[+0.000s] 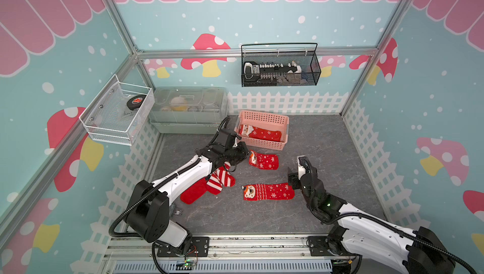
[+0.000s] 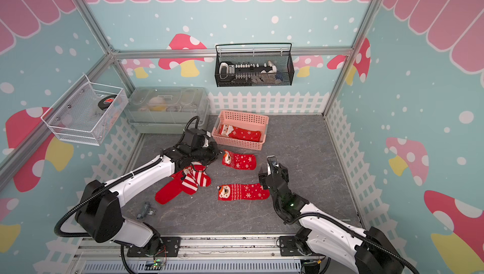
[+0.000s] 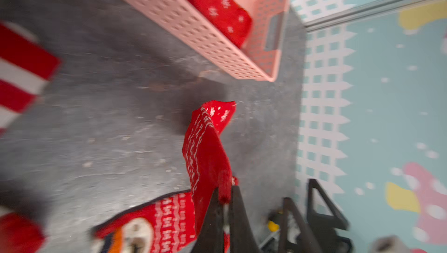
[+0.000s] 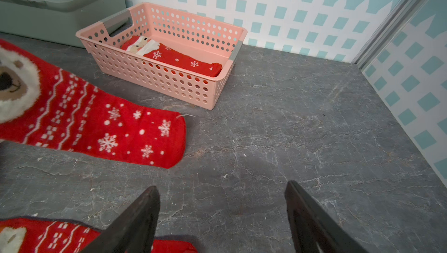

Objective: Place the socks together as a pair
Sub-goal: Flatten out the sock at the center of the board.

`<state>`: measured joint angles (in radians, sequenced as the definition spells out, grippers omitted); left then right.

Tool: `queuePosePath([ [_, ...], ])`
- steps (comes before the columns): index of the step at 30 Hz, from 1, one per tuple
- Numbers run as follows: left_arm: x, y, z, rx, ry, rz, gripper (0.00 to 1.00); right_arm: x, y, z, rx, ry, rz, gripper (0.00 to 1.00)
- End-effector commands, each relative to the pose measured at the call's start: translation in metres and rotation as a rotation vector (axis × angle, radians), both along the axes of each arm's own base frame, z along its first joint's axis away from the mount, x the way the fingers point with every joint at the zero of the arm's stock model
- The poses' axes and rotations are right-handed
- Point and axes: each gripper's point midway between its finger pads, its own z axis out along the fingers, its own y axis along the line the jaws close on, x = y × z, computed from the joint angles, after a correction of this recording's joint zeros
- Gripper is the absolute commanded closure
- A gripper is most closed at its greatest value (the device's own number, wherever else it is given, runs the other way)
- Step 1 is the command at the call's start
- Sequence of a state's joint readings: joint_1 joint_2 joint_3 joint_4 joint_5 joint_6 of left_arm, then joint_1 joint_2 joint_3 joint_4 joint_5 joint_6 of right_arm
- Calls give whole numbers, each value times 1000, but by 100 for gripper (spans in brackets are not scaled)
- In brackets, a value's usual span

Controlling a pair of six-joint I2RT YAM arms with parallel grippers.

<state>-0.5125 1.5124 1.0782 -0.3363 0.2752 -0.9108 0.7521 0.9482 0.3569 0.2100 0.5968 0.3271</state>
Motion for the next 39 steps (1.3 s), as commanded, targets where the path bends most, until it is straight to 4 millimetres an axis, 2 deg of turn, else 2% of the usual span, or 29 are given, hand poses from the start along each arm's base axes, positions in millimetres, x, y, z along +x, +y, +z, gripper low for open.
queuePosePath([
  [1,-17,26,-29,175,14,-68,100,4,6,-1,7,15,14,20],
  [5,-18,49,-48,251,31,-36,100,7,16,-10,8,51,46,20],
  [11,-20,82,-49,353,-21,49,97,11,42,-11,58,105,132,21],
  [17,-26,110,-52,445,-52,123,84,21,87,-4,119,215,255,45],
  [20,-29,122,-53,477,-64,162,67,31,105,-10,148,261,275,48],
  [26,-44,138,-49,483,-92,214,54,50,137,-34,157,382,298,51],
  [29,-53,140,-50,454,-93,225,52,59,147,-41,165,419,294,54],
  [32,-61,142,-53,416,-85,256,51,70,151,-51,168,438,272,54],
  [39,-66,132,-63,301,-54,286,51,90,158,-78,205,540,241,57],
])
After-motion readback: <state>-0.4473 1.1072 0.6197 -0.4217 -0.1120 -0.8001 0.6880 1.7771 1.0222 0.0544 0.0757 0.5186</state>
